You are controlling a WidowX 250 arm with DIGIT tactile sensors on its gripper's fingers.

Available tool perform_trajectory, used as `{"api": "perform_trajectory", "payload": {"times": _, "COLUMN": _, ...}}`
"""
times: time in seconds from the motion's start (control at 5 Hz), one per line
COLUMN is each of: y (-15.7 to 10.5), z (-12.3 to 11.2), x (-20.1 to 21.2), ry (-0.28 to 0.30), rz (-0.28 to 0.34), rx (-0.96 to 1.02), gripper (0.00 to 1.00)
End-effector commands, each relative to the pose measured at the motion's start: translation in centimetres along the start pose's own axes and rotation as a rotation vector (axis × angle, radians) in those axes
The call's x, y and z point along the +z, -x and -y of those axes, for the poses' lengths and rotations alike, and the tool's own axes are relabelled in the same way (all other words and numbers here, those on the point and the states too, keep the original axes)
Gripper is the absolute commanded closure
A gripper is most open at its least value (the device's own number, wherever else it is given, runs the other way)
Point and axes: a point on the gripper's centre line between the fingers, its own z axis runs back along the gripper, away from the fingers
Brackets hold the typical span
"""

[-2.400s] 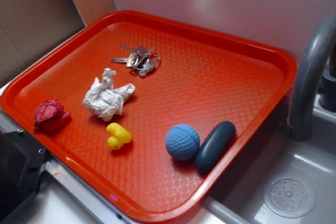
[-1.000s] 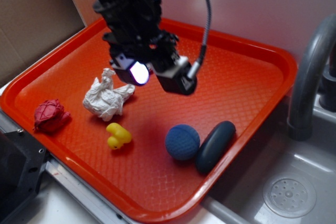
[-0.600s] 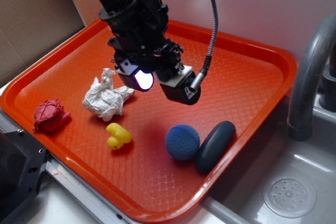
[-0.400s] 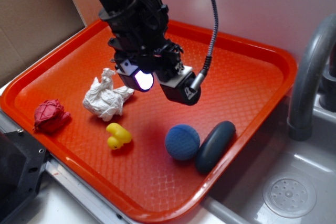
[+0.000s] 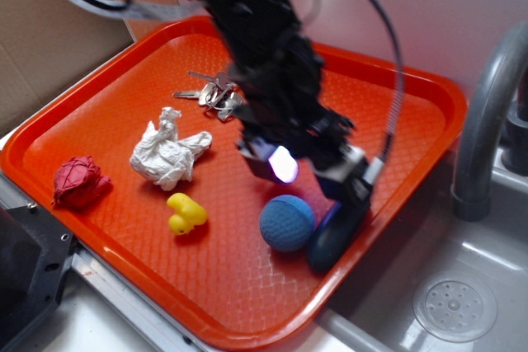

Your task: Grab the plastic pickle.

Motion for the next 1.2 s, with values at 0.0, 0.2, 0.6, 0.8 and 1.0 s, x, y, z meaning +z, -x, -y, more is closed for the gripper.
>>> {"api": "perform_trajectory", "payload": {"times": 0.0, "y": 0.2, "z": 3.6, "x": 0.7, "ry": 0.059, "rz": 0.014, "rx": -0.093, "gripper": 0.00}}
{"api": "perform_trajectory", "payload": {"times": 0.2, "y": 0.4, "z": 4.0, "x": 0.2, "ry": 0.011, "rz": 0.005, "rx": -0.126, "gripper": 0.00}}
{"api": "perform_trajectory", "payload": {"times": 0.6, "y": 1.1, "z": 1.1, "x": -0.3, "ry": -0.064, "rz": -0.043, "rx": -0.151, "gripper": 0.00}}
{"api": "perform_trajectory", "payload": {"times": 0.8, "y": 2.0, "z": -0.3, "x": 0.2, "ry": -0.023, "rz": -0.044, "rx": -0.161, "gripper": 0.00}}
{"api": "perform_trajectory", "payload": {"times": 1.0, "y": 2.1, "z": -0.8, "x": -0.6, "ry": -0.040, "rz": -0.068, "rx": -0.144, "gripper": 0.00}}
